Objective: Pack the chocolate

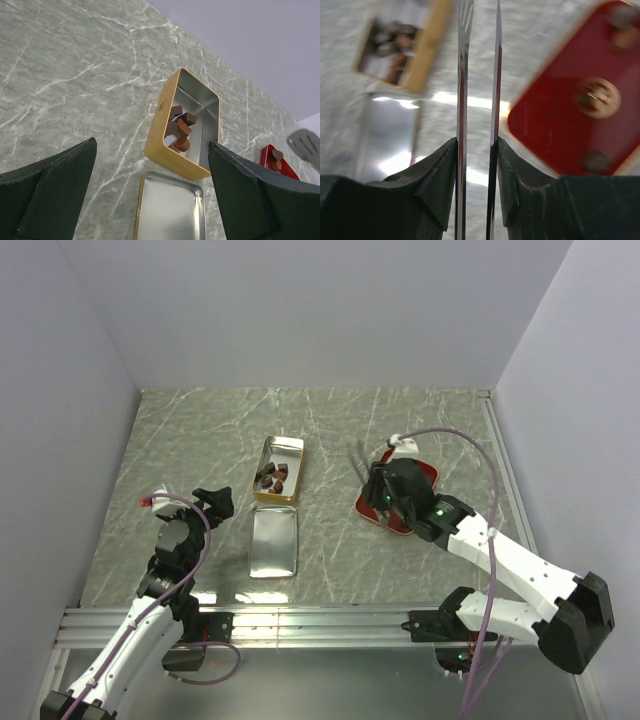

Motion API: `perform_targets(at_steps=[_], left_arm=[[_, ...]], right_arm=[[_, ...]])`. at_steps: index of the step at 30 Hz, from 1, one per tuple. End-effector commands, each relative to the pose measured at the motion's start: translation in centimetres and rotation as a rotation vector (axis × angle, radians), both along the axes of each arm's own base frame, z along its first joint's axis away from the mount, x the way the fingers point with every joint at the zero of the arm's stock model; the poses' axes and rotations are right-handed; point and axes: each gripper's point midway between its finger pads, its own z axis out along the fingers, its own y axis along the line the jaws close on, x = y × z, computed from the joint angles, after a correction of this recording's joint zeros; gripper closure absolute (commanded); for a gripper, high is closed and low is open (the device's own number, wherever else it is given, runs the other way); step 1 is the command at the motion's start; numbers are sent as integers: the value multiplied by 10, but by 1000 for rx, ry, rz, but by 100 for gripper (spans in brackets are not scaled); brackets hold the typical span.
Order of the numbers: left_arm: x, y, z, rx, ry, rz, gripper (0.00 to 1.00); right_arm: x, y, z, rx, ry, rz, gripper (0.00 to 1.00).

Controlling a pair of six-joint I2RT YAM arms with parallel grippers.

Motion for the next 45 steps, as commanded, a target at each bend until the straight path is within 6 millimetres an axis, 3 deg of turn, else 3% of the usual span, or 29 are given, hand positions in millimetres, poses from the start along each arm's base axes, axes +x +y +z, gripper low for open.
perform_targets(at_steps=[1, 6, 13, 18, 45], left_arm=[[0, -1, 6, -2, -20, -1, 1], [0, 0, 5, -1, -19, 0, 1], [0, -1, 6, -1, -22, -3, 1], [0, 0, 6, -3, -23, -1, 0], [1, -2, 3, 1, -13, -9, 1]], right_arm=[[3, -50, -10, 0, -2, -184, 57], [-1, -88, -25, -11, 13, -294, 56], [-5, -111, -44, -9, 43, -350, 55], [-3, -115, -57, -29, 70, -369, 55], [26, -111, -83, -54, 116, -382, 56]])
